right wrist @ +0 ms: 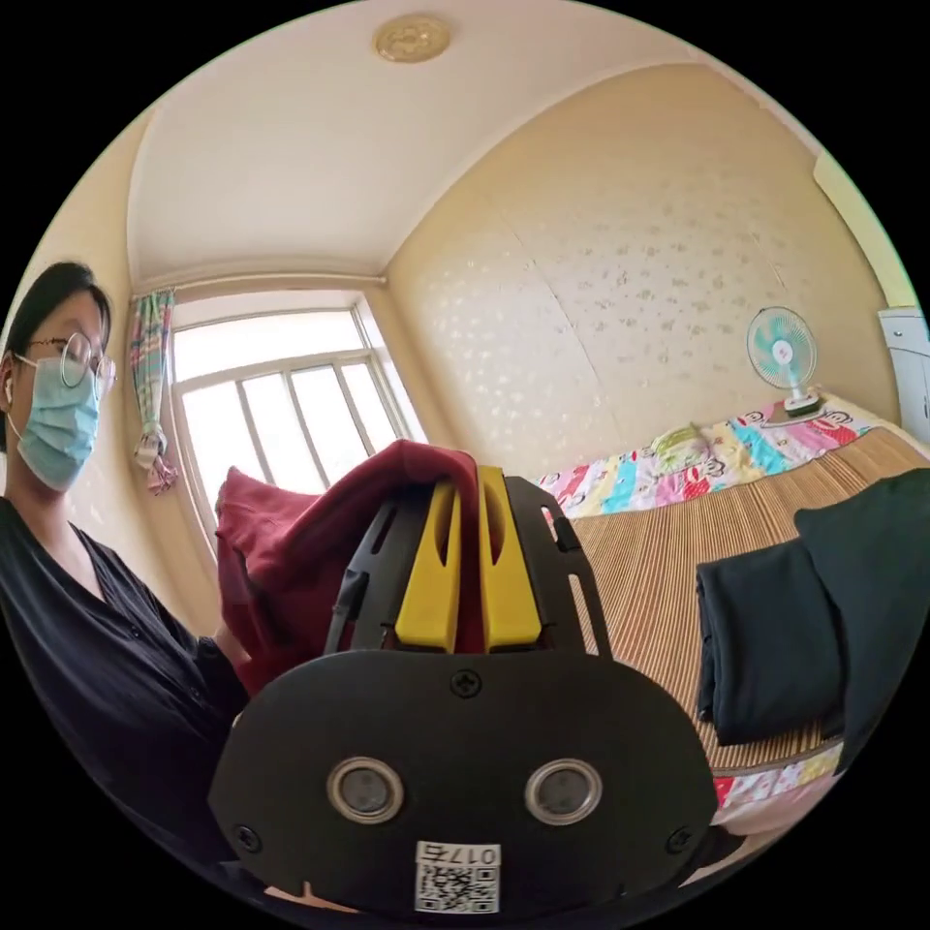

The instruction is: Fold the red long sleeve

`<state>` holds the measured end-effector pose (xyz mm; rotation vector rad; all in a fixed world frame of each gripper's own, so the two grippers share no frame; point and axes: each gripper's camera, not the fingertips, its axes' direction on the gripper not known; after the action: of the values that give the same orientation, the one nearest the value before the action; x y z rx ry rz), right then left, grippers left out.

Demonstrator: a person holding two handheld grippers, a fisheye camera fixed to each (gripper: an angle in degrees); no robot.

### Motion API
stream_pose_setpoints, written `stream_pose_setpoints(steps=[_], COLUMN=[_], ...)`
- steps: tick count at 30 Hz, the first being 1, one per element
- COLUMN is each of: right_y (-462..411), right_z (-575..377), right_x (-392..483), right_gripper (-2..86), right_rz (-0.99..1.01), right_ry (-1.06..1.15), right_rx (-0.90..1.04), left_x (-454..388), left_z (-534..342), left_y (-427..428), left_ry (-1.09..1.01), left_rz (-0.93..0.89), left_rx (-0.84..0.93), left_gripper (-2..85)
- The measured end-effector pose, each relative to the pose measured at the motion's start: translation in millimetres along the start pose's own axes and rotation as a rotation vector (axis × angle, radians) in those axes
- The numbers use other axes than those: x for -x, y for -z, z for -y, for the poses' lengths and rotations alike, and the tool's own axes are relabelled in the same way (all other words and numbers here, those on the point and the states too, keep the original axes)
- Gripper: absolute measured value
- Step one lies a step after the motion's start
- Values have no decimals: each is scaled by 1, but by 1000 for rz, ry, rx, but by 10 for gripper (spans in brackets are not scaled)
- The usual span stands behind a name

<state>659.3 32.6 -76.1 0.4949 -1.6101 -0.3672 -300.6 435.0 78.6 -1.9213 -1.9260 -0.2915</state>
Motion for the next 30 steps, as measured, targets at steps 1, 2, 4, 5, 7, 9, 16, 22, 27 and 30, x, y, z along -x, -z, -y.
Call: stream_pose_setpoints(steps=[1,2,4,5,7,9,16,22,27,30], right_y=[9,15,25,30,40,50,6,-302,-437,-466], right_z=[14,24,33,38,40,42,81,179,79,-12], right_x=[8,20,43,62,93,120,135,-59,-164,-157], right_gripper=[44,44,45,45,45,44,43,67,74,80], right_rz=[-12,-20,44,61,37,18,-295,-547,-576,-522], right_ry=[3,25,89,141,228,260,97,-16,-135,-40], right_rx=[-40,-71,-148,-181,-250,-319,-358,313,575,669], left_x=[2,9,27,37,40,32,17,311,443,441], left_z=[-3,-9,-19,-25,-24,-9,132,222,116,21], left_y=[9,14,15,12,5,-7,-115,-192,-161,-181], left_ry=[46,78,140,154,140,90,5,209,667,674], left_rz=[124,142,32,-63,-115,-111,767,1309,1149,1209], left_rx=[-23,-78,-197,-285,-376,-395,-47,374,432,619], left_gripper=[-4,-4,-4,-4,-4,-4,1,69,95,91])
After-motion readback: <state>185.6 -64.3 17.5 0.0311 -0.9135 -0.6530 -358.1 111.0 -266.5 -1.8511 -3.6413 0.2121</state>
